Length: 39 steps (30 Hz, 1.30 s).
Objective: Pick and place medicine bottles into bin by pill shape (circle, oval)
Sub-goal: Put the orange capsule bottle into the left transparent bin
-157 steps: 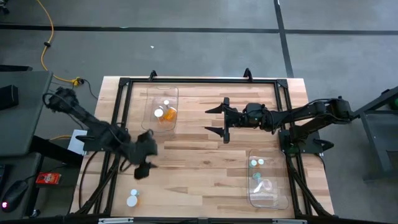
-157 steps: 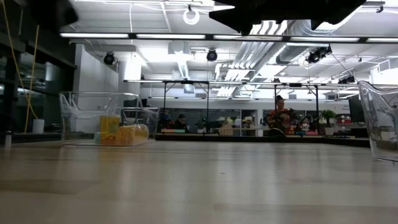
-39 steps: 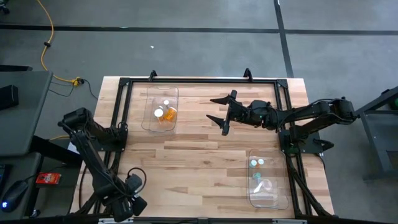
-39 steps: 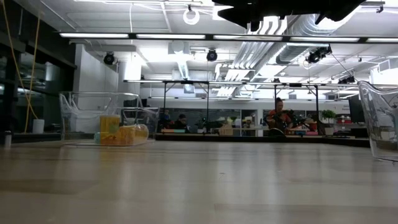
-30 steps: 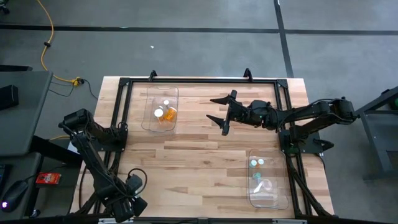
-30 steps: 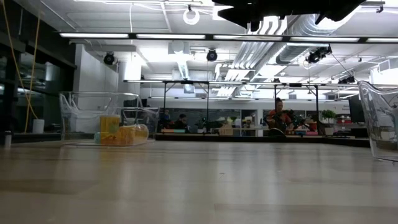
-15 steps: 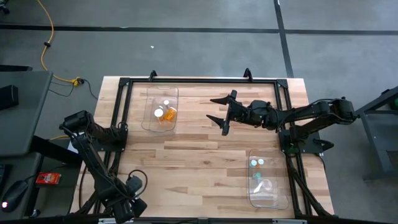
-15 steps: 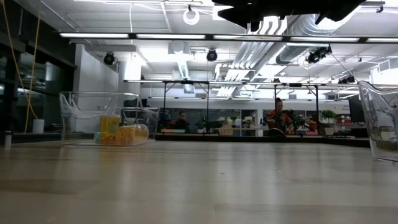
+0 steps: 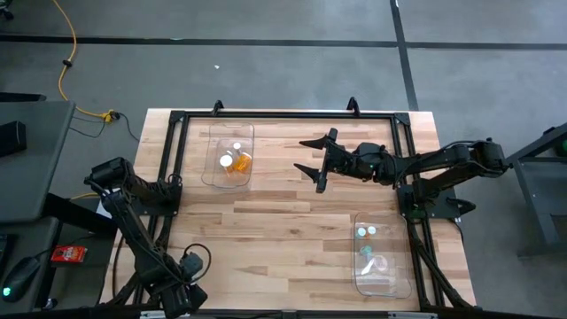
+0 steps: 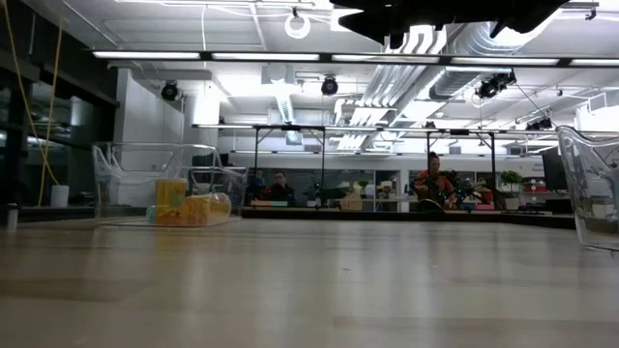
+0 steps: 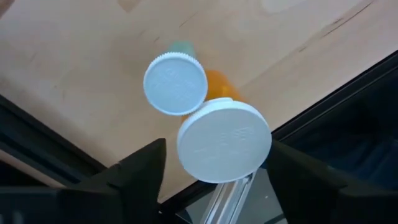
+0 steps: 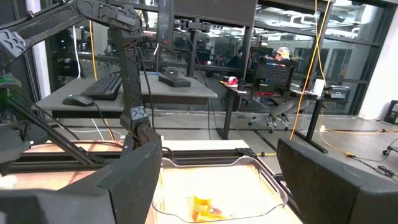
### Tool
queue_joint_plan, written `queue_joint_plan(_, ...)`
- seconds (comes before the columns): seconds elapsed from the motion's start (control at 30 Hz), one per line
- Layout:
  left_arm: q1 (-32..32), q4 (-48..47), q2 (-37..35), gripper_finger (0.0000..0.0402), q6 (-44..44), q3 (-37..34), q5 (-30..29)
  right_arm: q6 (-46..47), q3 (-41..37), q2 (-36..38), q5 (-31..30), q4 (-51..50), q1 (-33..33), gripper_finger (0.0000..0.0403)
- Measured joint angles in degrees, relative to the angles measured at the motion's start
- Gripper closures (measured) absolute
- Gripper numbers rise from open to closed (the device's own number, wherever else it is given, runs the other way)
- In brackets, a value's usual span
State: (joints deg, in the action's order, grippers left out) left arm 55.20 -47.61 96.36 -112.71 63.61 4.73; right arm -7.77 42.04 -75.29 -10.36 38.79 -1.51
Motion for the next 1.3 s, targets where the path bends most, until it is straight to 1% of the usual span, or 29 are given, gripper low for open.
queue_joint_plan(0.2,0.3,1.8,-1.2,0.0205,2.6,0.0,0.3,0.0,0.0,0.0,0.0,0.0,0.0,0.0091)
queue_joint_plan(0.37,0.5,6.8,-5.0,0.0231,6.4,0.0,-0.1,0.0,0.0,0.0,0.0,0.0,0.0,0.0091)
queue_joint_plan(0.47,0.4,11.1,-7.7,0.0233,11.3,0.0,-1.8,0.0,0.0,0.0,0.0,0.0,0.0,0.0091)
queue_joint_plan(0.53,-0.2,11.7,-9.7,0.0235,14.3,0.1,-4.9,0.0,0.0,0.0,0.0,0.0,0.0,0.0091)
queue_joint_plan(0.63,-2.5,10.0,-12.0,0.0241,18.5,0.1,-9.5,0.0,0.0,0.0,0.0,0.0,0.0,0.0091)
queue_joint_plan(0.73,-5.4,5.4,-13.5,0.0248,22.6,0.1,-12.7,0.2,0.0,0.0,0.0,0.0,0.0,0.0091)
queue_joint_plan(0.83,-7.9,1.8,-13.6,0.0252,26.6,0.1,-12.8,0.3,0.0,0.0,0.0,0.0,0.0,0.0091)
queue_joint_plan(1.0,-10.9,1.4,-13.6,0.0251,33.8,0.1,-12.5,0.4,0.0,0.0,0.0,-1.7,0.0,0.0091)
queue_joint_plan(1.17,-13.1,1.2,-13.6,0.0251,41.2,0.1,-11.0,2.3,0.0,0.0,0.0,-4.0,0.0,0.0091)
queue_joint_plan(1.3,-14.9,1.1,-13.6,0.0251,43.9,0.1,-11.0,1.5,0.0,0.0,0.0,-3.3,-0.1,0.0091)
